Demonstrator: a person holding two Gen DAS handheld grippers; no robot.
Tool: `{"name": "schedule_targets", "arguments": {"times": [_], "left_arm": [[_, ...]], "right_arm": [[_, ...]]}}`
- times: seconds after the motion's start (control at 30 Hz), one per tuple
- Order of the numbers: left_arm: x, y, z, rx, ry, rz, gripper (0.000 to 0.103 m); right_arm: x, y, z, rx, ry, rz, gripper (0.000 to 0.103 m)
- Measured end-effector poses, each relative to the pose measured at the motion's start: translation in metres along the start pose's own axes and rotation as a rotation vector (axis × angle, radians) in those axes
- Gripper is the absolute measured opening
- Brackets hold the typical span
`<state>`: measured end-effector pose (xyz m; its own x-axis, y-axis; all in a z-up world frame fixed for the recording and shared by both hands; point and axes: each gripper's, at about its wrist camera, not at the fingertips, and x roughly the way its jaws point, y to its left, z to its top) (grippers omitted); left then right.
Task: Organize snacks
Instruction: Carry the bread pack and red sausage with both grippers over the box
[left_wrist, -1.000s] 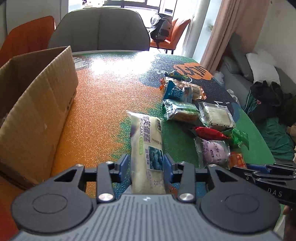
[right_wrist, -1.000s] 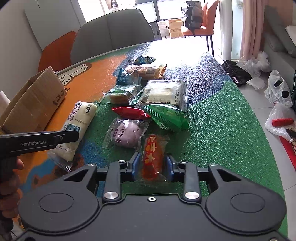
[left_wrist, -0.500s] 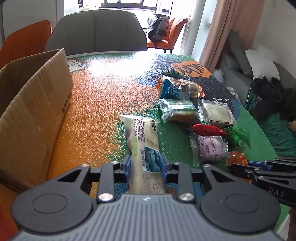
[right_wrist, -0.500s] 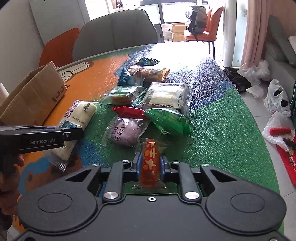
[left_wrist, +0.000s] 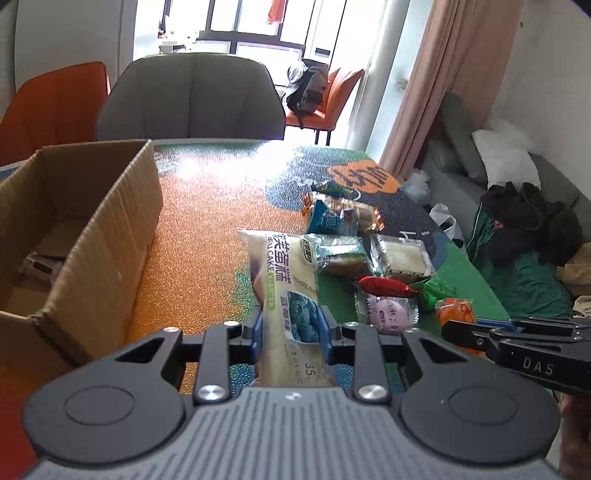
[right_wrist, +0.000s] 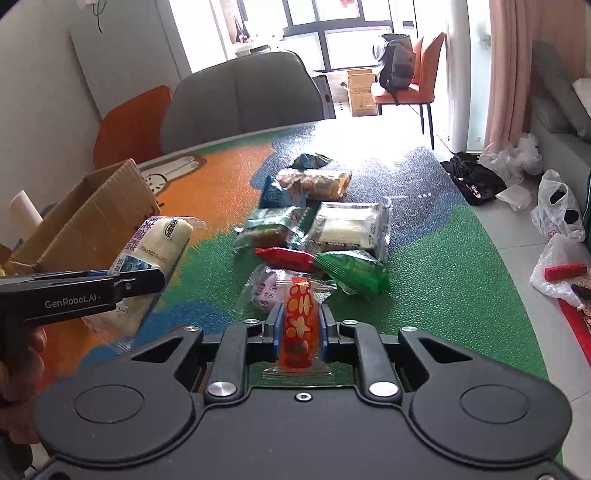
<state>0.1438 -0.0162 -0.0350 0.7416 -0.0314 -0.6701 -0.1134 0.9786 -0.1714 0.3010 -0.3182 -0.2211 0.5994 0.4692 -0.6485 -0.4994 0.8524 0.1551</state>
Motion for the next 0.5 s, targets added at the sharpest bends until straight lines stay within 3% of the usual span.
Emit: {"name": "schedule_targets", "arguments": {"times": [0.5], "left_arm": [[-0.05,0.028,0.017,0.0,-0.087,0.034,0.029]], "right_arm": [[-0.012,0.06,0.028,-0.054,-0.073,0.104,0.017]]}}
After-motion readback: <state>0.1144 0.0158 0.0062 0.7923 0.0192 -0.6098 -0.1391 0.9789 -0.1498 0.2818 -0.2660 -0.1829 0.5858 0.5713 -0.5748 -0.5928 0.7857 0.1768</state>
